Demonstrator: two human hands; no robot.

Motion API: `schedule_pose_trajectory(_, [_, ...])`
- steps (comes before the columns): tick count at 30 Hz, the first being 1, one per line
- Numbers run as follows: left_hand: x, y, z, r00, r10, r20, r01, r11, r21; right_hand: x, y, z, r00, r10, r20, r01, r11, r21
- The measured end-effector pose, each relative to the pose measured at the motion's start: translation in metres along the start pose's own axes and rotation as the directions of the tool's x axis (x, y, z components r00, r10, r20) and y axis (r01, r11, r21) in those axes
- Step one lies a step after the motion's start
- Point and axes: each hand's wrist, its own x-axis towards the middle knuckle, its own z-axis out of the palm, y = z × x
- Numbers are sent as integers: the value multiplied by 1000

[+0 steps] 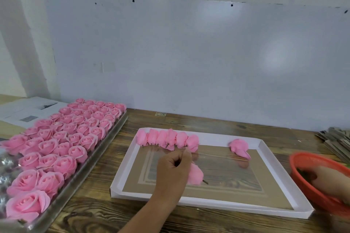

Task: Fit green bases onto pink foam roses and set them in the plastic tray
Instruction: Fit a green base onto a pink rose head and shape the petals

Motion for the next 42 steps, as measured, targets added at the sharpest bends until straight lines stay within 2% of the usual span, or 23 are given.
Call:
schedule_pose_trajectory(3, [-1,1,0,1000,-6,-3,6,1000,7,-5,-7,-5,997,-71,9,70,995,69])
schedule_pose_trajectory(7, [0,1,-1,1000,-27,-8,27,1000,3,-11,-12,-8,987,-155,-52,163,966,202])
schedule_pose_trajectory(11, [0,2,-1,1000,-26,-11,26,1000,0,-8,-5,-6,987,-146,-60,158,923,352])
schedule_pose_trajectory(13, [0,2,-1,999,-31,-10,31,1000,2,0,-2,-4,993,-109,-50,119,935,334])
schedule_pose_trajectory(17, [1,1,0,999,-33,-14,33,999,-2,5,0,-1,996,-65,64,49,971,235])
schedule_pose_trajectory(18, [1,1,-1,999,-36,-11,36,999,-1,9,2,0,999,-18,44,7,969,249])
schedule_pose_trajectory(20, [1,1,-1,999,-41,-13,41,999,2,17,9,2,987,132,-95,-92,937,337])
schedule_pose_trajectory(23, [1,1,-1,998,-53,-28,53,999,9,30,25,11,940,246,-235,-106,869,483])
schedule_pose_trajectory(25, [2,1,0,998,-61,-30,61,998,10,42,40,21,937,290,-196,-130,807,576])
schedule_pose_trajectory(28, [2,0,0,998,-59,-23,58,998,-7,39,46,25,930,313,-195,-139,787,602])
schedule_pose_trajectory(33, [2,2,0,996,-89,-18,88,996,-30,-40,-27,-16,922,224,-315,41,754,656])
schedule_pose_trajectory(36, [2,3,0,995,-97,-28,97,995,-21,-78,-82,-34,929,100,-355,167,745,646])
schedule_pose_trajectory(38, [2,4,0,995,-97,-38,97,995,-12,-97,-118,-39,939,8,-344,235,714,659])
schedule_pose_trajectory(42, [1,5,0,995,-91,-39,90,996,-15,-121,-178,-28,949,-141,-283,310,589,746])
